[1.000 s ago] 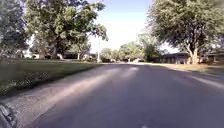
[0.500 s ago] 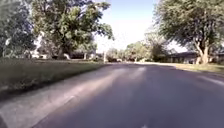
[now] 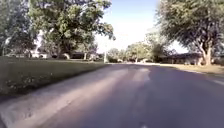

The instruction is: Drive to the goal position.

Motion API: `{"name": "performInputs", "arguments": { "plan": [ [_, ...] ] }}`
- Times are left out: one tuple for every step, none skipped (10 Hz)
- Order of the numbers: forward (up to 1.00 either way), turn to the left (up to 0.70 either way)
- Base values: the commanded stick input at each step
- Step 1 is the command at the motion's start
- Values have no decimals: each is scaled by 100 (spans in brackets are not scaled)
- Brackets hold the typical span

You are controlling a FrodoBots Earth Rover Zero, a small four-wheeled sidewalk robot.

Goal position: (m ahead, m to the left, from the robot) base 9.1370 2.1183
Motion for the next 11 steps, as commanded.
{"name": "performInputs", "arguments": {
  "plan": [
    [100,-22],
    [100,-31],
    [100,-29],
    [100,-27],
    [100,-16],
    [100,0],
    [100,0],
    [100,0],
    [100,0],
    [100,0],
    [100,0]
  ]
}}
